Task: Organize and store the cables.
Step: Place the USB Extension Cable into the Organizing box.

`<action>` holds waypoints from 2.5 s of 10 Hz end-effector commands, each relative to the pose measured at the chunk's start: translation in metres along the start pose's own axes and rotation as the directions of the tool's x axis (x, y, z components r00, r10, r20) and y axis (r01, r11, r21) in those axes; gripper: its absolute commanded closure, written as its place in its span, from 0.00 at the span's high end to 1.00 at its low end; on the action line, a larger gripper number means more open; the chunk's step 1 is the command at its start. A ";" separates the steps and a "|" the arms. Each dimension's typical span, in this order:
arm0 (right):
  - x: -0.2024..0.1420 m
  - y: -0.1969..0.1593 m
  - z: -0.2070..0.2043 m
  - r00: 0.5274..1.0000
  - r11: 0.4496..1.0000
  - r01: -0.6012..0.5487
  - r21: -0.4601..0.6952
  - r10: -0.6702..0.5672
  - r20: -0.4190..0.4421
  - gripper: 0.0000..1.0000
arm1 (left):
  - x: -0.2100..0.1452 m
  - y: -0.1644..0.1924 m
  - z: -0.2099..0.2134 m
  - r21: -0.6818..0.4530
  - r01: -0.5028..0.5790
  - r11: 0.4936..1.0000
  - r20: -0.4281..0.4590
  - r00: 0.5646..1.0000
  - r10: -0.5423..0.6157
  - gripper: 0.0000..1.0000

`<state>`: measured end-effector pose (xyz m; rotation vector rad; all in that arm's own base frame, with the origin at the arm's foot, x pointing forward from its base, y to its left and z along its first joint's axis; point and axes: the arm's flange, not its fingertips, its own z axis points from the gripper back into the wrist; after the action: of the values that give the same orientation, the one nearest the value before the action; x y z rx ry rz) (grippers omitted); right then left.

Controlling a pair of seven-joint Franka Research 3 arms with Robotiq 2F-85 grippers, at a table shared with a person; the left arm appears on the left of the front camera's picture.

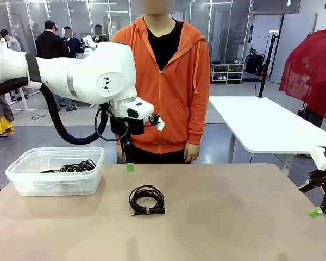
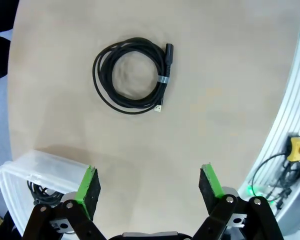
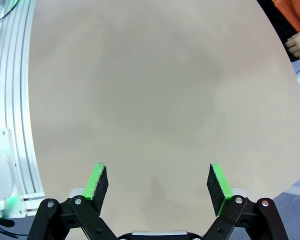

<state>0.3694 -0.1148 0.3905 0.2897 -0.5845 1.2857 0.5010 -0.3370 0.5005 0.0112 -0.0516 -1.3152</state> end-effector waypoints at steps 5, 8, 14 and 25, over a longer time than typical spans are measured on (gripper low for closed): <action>0.012 0.001 0.000 1.000 1.000 -0.004 0.008 0.004 -0.024 1.00 | 0.000 0.000 0.000 0.000 0.000 1.000 0.000 1.000 0.000 1.00; 0.012 0.001 0.000 1.000 1.000 -0.004 0.008 0.004 -0.024 1.00 | 0.015 0.004 -0.017 -0.016 0.061 0.998 -0.054 0.997 -0.061 1.00; 0.012 0.001 0.000 1.000 1.000 -0.004 0.008 0.004 -0.024 1.00 | 0.033 0.002 -0.087 -0.021 0.242 0.970 -0.033 0.970 -0.242 1.00; 0.012 0.001 0.000 1.000 1.000 -0.004 0.008 0.004 -0.024 1.00 | 0.043 -0.001 -0.173 -0.089 0.238 0.967 0.014 0.971 -0.238 1.00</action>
<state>0.3717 -0.1062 0.3937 0.2800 -0.5724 1.3081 0.5218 -0.3881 0.3336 -0.0356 0.0429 -1.5410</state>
